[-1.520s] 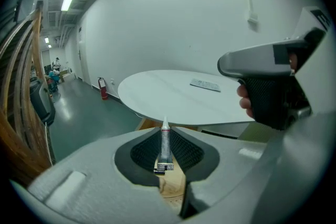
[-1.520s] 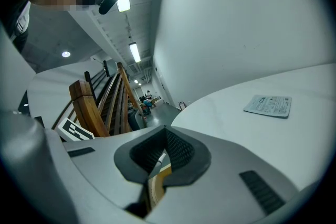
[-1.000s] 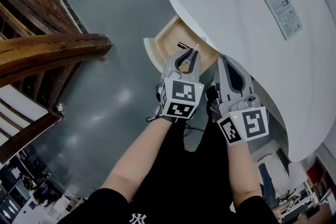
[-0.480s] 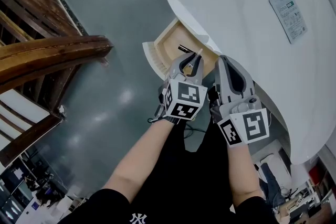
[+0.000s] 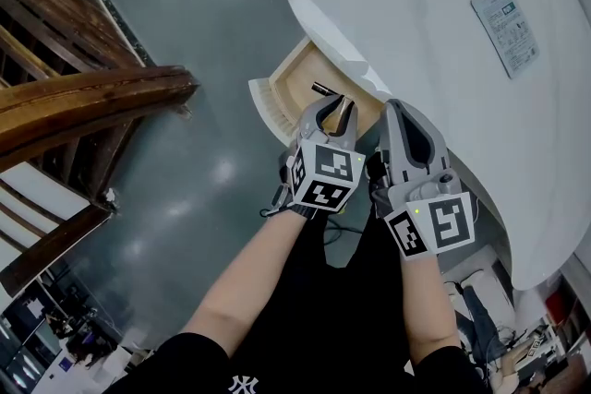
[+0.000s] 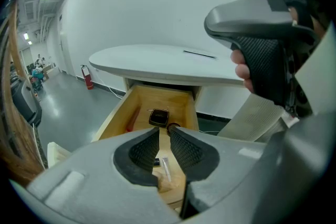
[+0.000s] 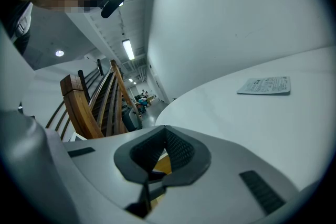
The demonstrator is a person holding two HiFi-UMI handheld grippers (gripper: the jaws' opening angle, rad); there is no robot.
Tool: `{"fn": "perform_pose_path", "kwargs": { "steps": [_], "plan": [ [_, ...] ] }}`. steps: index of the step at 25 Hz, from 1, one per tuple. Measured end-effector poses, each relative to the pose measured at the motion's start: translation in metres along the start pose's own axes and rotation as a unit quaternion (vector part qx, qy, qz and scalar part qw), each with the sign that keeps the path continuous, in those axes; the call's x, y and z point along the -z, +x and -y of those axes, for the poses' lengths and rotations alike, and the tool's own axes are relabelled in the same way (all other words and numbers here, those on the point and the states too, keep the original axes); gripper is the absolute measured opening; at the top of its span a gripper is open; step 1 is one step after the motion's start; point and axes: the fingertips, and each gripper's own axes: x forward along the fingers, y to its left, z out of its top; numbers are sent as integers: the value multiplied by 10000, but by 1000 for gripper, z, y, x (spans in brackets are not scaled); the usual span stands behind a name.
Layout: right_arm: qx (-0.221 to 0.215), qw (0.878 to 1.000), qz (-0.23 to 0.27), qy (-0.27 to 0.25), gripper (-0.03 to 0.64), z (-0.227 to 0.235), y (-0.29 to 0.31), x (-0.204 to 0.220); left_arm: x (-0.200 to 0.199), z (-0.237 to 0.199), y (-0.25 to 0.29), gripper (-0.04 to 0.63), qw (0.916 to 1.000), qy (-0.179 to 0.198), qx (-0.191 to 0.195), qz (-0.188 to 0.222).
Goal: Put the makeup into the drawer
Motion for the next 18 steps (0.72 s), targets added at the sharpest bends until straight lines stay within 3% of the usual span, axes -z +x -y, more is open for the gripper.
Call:
{"fn": "perform_pose_path", "kwargs": {
  "steps": [8, 18],
  "plan": [
    [-3, 10000, -18, -3, 15, -2, -2, -7, -9, -2, -9, 64, 10000, -2, -33, 49],
    [-2, 9998, 63, -170, 15, -18, -15, -43, -57, -8, -53, 24, 9982, -12, -241, 544]
  ]
}}
